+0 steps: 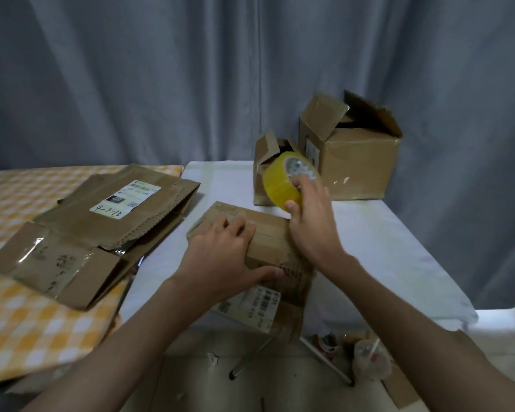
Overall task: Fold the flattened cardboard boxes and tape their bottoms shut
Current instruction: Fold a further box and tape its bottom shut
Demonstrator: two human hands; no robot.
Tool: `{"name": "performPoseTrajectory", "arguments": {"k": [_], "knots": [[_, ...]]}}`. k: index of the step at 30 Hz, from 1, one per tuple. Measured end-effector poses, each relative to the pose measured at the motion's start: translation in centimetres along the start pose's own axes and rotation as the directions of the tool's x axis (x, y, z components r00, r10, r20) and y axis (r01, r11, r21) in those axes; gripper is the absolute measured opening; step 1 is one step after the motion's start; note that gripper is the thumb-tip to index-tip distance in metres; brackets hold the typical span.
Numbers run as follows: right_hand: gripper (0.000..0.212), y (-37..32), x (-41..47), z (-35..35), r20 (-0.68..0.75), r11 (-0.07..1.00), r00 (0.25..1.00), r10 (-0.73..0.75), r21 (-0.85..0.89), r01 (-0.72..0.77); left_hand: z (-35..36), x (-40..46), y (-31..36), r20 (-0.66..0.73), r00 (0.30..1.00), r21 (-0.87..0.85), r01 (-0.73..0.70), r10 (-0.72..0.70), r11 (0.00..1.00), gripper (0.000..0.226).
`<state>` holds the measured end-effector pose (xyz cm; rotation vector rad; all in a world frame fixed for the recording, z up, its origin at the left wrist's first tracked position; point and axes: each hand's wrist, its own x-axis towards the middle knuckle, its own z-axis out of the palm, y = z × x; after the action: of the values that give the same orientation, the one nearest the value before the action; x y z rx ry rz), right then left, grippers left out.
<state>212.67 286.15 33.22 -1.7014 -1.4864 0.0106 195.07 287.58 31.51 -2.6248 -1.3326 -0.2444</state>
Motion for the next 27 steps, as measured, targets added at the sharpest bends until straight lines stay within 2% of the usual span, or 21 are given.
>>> {"name": "performPoseTrajectory", "arguments": {"k": [3, 6, 9, 11, 13, 17, 23, 27], "knots": [[0.029, -0.2, -0.4, 1.6, 0.011, 1.0, 1.0, -0.023, 0.017, 0.023, -0.7, 0.1, 0.2, -0.001, 1.0, -0.01, -0.004, 0.004, 1.0, 0.123], [0.03, 0.5, -0.1, 1.9, 0.046, 0.997, 0.999, -0.003, 0.083, 0.0, -1.5, 0.5, -0.7, -0.007, 1.0, -0.164, -0.002, 0.001, 0.987, 0.099], [0.029, 0.9, -0.1, 1.7, 0.054, 0.992, 0.998, -0.011, 0.129, 0.004, -1.4, 1.9, -2.5, -0.118, 0.989, -0.494, 0.022, -0.092, 0.869, 0.058], [0.029, 1.0, -0.3, 1.6, 0.048, 0.989, 0.998, -0.041, 0.146, 0.033, -1.1, 3.1, -3.5, -0.206, 0.963, -0.603, 0.014, -0.173, 0.798, 0.047], [0.029, 1.1, -0.4, 1.5, 0.043, 0.986, 0.996, -0.077, 0.154, 0.069, -1.0, 4.2, -3.6, -0.268, 0.94, -0.669, -0.023, -0.212, 0.743, 0.046], [0.028, 1.0, -0.5, 1.7, 0.058, 0.977, 0.985, -0.16, 0.149, 0.15, -1.1, 5.6, -2.5, -0.354, 0.921, -0.675, -0.132, -0.162, 0.726, 0.046], [0.029, 1.1, -0.5, 1.8, 0.061, 0.978, 0.987, -0.152, 0.152, 0.141, -1.2, 5.7, -1.1, -0.446, 0.875, -0.62, -0.151, -0.187, 0.77, 0.039], [0.032, 1.2, -0.5, 1.8, 0.069, 0.979, 0.983, -0.17, 0.127, 0.16, -1.5, 5.6, -1.0, -0.448, 0.848, -0.715, -0.149, -0.284, 0.683, 0.034]]}}
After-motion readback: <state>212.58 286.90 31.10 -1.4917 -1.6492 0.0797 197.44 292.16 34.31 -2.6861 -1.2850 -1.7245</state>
